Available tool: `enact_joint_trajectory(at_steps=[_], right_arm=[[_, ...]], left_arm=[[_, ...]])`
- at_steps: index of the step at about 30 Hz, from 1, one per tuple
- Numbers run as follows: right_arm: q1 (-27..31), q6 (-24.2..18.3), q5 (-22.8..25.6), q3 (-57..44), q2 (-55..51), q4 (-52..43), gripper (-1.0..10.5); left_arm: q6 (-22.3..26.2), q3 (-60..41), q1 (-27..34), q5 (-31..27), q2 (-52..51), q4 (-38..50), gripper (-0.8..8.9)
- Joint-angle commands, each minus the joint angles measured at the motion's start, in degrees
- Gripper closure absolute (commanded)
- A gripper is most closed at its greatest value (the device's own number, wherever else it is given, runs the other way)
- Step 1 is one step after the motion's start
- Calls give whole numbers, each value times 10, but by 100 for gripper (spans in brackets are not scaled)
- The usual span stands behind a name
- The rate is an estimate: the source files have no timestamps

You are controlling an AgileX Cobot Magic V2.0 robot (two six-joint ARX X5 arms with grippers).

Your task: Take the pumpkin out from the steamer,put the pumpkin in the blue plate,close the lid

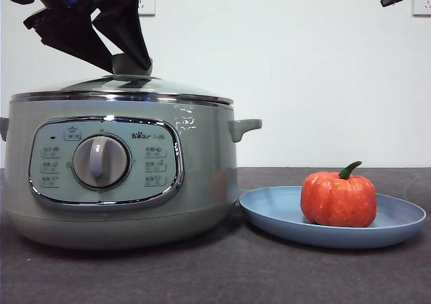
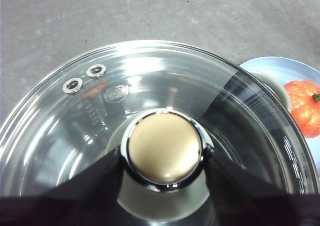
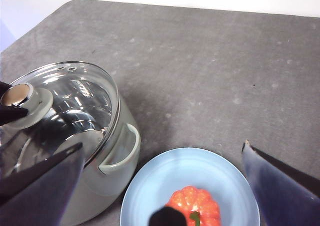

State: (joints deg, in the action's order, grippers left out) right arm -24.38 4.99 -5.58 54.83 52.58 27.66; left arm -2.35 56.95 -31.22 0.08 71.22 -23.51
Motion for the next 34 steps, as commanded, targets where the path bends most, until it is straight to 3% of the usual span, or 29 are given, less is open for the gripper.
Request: enact_joint_trajectory(at_steps=[1,14,18,20,23,24,28,34], right_arm=[[0,5,0,-1,-1,-2,384],[0,-7,0,-1,-1,-2,392],[0,-10,-1,-2,-1,-1,584],[0,-10,-1,-2,-1,5,703],[0,-10,-1,-8,-2,12,916],[0,-10,-1,-19,-11,5,968],[0,3,-4,-97,-70,-76,959],[0,27,5,-238,-202,-174,959]], left_arm=[[8,-9,2,0,6,-15,369],[4,42,0,-28,-42,-19,369],[4,42,1,-31,-94,-40,385],[6,42,1,-44,-114,-61,499],[19,42,1,-66,-143,-90,850],[24,39,1,-69,-155,-94,821],[20,-16,1,-78,-215,-56,821],[-15,-185,1,-96,-341,25,821]])
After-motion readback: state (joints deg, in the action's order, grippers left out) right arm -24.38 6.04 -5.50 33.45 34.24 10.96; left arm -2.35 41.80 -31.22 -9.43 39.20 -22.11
